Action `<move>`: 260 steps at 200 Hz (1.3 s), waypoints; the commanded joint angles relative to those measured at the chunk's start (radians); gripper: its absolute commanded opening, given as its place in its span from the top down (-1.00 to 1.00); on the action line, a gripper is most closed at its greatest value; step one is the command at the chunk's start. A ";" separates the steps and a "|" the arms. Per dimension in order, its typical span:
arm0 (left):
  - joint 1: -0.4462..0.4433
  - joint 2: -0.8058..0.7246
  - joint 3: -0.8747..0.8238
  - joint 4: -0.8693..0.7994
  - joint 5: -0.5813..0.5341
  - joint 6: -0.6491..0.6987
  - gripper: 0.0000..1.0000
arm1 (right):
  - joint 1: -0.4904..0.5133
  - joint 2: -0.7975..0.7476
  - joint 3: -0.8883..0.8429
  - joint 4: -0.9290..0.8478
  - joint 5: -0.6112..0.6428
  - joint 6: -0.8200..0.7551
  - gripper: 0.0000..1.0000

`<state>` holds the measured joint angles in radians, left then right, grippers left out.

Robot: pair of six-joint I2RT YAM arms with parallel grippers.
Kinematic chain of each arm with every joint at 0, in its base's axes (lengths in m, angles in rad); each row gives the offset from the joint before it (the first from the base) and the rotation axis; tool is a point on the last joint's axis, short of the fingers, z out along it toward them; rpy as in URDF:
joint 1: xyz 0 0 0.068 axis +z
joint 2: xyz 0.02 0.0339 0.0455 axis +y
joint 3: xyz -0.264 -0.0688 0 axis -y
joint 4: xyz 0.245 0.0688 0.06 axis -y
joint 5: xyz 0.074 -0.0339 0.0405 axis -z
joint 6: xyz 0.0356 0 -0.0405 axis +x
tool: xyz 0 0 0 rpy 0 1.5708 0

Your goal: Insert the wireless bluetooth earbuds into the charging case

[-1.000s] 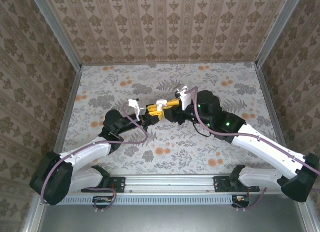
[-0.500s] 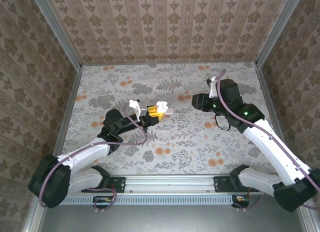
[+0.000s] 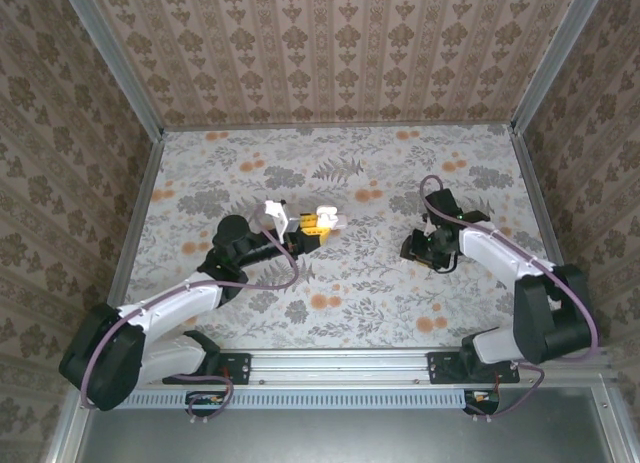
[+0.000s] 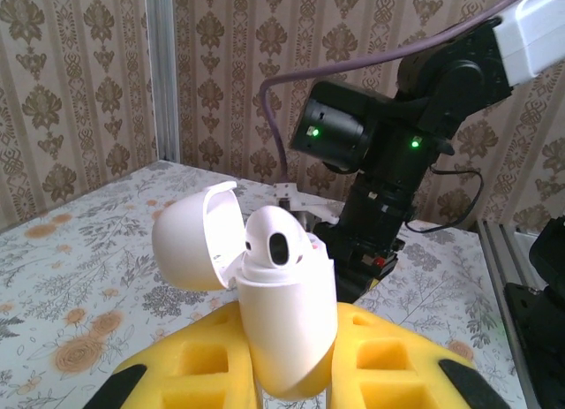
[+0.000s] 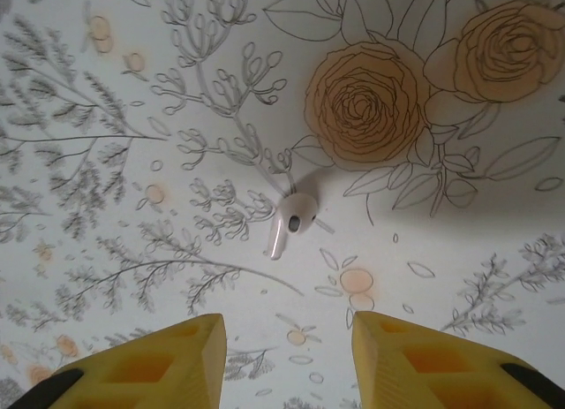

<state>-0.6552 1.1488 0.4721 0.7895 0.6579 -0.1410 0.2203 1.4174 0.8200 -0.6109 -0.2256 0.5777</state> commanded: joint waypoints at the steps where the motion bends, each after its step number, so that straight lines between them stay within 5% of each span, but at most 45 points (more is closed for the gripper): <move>1: -0.006 0.008 0.027 -0.001 0.020 0.018 1.00 | -0.003 0.068 0.039 0.022 -0.024 0.009 0.15; 161: -0.006 0.009 0.007 -0.012 0.008 0.011 1.00 | 0.036 0.299 0.150 -0.037 0.043 -0.025 0.40; 260: -0.006 -0.002 -0.002 -0.012 -0.010 0.022 1.00 | 0.073 0.199 0.172 -0.058 0.084 -0.047 0.73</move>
<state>-0.6552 1.1652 0.4717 0.7677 0.6533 -0.1375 0.2790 1.6905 0.9722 -0.6346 -0.1780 0.5457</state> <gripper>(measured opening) 0.175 0.140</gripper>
